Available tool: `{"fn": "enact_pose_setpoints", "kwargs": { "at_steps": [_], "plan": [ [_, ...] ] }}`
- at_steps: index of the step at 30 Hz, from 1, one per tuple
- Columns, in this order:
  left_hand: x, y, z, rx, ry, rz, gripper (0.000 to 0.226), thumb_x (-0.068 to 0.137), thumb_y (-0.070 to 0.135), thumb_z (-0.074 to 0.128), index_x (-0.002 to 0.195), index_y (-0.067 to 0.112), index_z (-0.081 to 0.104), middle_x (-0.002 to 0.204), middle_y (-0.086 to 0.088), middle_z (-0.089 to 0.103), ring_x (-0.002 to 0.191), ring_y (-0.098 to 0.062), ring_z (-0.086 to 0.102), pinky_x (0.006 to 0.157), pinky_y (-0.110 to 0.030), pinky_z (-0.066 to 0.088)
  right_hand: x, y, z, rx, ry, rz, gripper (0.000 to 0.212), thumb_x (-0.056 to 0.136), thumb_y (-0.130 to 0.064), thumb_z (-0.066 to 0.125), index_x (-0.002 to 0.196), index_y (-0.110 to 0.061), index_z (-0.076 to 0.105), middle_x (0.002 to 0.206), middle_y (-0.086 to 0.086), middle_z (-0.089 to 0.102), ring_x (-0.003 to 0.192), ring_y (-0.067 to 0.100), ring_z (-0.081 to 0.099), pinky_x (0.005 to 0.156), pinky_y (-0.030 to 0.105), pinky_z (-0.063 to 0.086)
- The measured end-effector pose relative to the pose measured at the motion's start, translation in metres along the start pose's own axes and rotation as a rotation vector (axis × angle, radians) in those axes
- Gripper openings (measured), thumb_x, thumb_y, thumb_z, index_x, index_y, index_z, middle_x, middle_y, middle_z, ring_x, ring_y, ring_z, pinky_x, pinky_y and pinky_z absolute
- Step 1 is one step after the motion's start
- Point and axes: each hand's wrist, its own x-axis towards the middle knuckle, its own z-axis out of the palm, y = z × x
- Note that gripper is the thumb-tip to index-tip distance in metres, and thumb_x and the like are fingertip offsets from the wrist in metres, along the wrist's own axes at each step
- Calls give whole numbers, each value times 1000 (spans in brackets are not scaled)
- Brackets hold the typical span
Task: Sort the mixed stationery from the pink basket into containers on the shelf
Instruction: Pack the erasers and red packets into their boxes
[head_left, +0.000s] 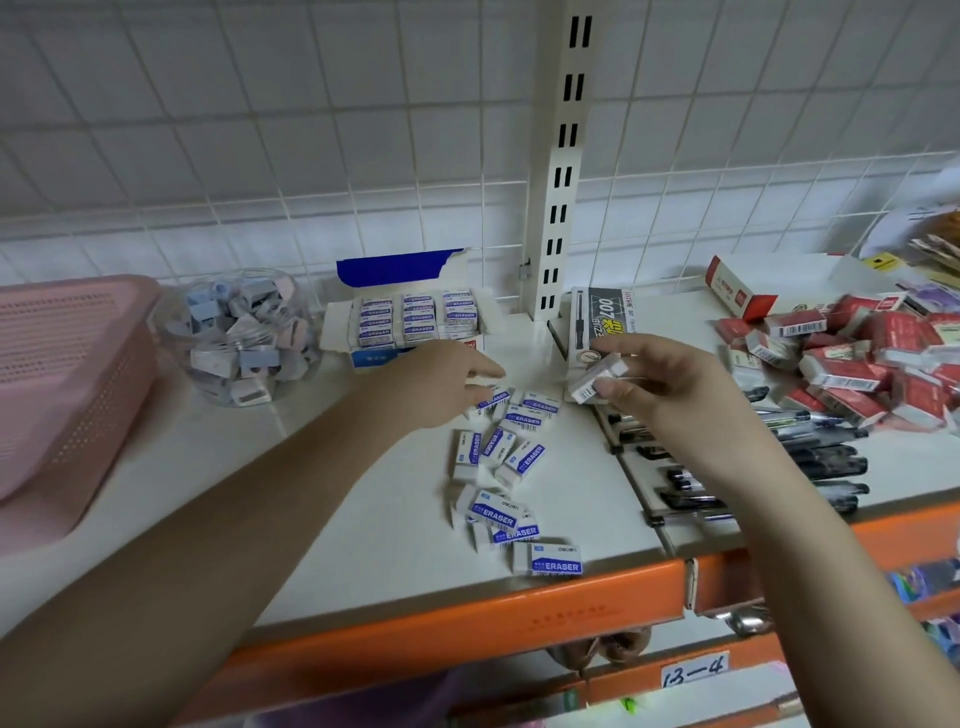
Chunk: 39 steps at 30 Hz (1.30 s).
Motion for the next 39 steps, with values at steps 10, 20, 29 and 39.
{"fn": "enact_pose_setpoints", "kwargs": {
  "at_steps": [10,20,29,39],
  "plan": [
    [-12,-1,-2,73,-22,-59,33,86,16,65,119,16,60,117,-1,61,91,-14,56,71,-21,44,25,-11,17,166,1,70,9,87,-4,62,90,-13,62,82,7,64,75,19,64,85,37,56],
    [-75,-20,-12,-133,251,-218,27,86,15,63,113,15,66,106,-3,68,99,-17,63,88,-32,51,95,-23,71,-401,-189,-234,28,98,-13,44,126,-11,47,93,-2,55,78,16,57,72,24,42],
    [-107,-39,10,-403,467,-326,22,85,15,65,106,19,67,96,5,65,92,-8,63,70,-8,42,130,-22,80,-975,-282,-499,23,88,-33,64,107,-21,69,103,-1,70,92,19,59,67,24,34],
    [-118,-51,11,-410,518,-360,15,83,17,67,95,27,65,88,14,65,82,1,62,64,-3,41,136,-14,86,-984,-344,-535,26,91,-22,62,114,-15,69,111,3,70,97,21,64,83,26,45]
  ]
}}
